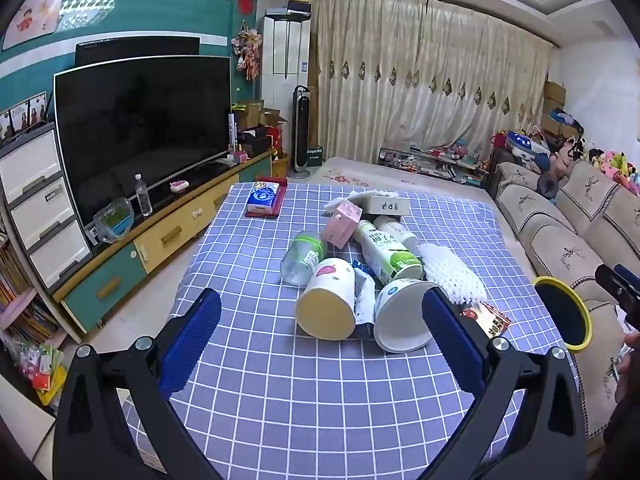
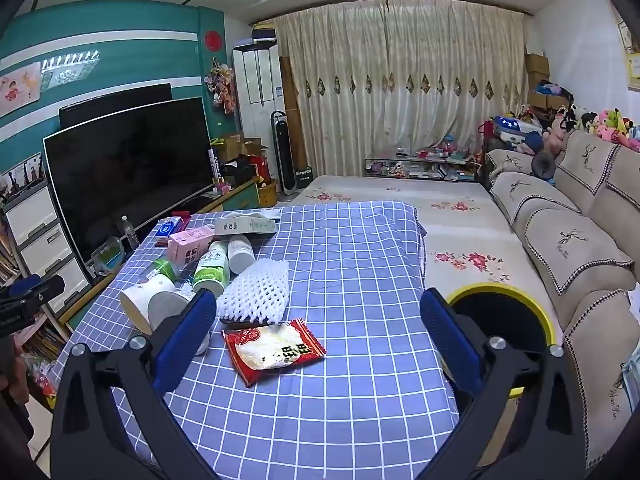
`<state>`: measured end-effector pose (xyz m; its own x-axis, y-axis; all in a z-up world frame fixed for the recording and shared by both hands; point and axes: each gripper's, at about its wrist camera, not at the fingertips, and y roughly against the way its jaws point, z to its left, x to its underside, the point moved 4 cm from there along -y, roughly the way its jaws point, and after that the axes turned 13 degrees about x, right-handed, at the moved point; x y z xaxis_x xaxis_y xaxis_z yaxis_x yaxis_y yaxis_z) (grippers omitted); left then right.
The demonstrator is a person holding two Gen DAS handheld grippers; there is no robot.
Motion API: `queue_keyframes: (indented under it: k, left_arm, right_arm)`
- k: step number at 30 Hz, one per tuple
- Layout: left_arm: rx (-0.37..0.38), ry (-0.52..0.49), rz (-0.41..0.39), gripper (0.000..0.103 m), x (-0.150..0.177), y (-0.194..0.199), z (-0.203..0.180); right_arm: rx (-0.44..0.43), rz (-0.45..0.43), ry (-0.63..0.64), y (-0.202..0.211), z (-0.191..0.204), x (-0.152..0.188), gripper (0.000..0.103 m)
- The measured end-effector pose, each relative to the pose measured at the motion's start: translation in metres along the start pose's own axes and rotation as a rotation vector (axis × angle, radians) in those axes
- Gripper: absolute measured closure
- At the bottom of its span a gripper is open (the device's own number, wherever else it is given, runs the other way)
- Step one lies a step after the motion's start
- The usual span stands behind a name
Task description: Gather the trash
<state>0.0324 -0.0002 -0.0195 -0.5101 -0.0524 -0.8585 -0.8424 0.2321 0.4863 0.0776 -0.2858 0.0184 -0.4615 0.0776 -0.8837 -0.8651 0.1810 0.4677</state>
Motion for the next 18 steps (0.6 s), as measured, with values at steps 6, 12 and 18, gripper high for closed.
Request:
queue_keyframes:
  k: [6,12,18]
  left_arm:
    - [0.014,-0.022,0.01,0.004,0.003,0.001,-0.006]
    - [-0.014,-0.051,0.005,0.004,0.011,0.009,-0.024]
    - [-0.008,-0.002,0.028,0.004,0.002,-0.007,-0.002]
  right_arm:
    - [-0.005,0.007,-0.006,0.0,-0.001,0.001,0.006]
    - [-0.005,0.013,-0.006,0.001,-0.001,-0.001,0.006]
    - [-0.005,0.02,-0.003,-0.006,0.0,0.003,0.006]
